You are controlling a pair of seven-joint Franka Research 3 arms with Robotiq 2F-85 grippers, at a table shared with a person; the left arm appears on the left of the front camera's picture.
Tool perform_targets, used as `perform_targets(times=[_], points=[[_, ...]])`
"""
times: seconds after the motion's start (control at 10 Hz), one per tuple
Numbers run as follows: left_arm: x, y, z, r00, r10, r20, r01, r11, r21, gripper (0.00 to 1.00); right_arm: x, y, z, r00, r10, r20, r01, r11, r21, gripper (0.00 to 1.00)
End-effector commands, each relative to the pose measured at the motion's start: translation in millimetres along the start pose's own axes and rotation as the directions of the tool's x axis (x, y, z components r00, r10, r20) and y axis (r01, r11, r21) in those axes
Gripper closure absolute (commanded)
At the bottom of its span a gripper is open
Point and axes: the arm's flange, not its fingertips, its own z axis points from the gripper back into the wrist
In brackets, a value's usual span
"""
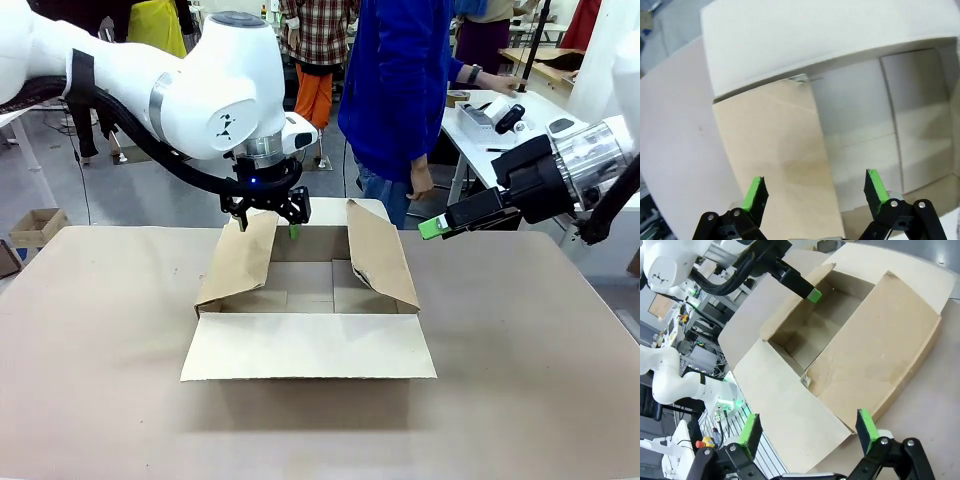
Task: Pack the gift set into the box.
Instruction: Place both hands on the side flaps of the Package Box and spread them outward.
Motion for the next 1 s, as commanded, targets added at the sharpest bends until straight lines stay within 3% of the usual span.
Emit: perform_targets(times=[0.0, 0.4, 0.9], points=[[-2.0, -12.8, -6.6, 0.999, 0.043, -0.002, -0.042, 0.992, 0.119, 0.0, -0.7, 0.8, 1.9, 1.0, -0.012, -0.002, 0.012, 1.0, 0.005, 0.0], [4.9, -11.4, -26.9, 0.989, 0.149, 0.004, -0.146, 0.967, 0.208, 0.0, -0.7, 0.8, 1.9, 1.0, -0.012, -0.002, 0.012, 1.0, 0.005, 0.0], [-6.6, 22.2, -1.1, 0.968, 0.237, 0.08, -0.25, 0.918, 0.309, 0.0, -0.7, 0.8, 1.9, 1.0, -0.012, -0.002, 0.012, 1.0, 0.005, 0.0]])
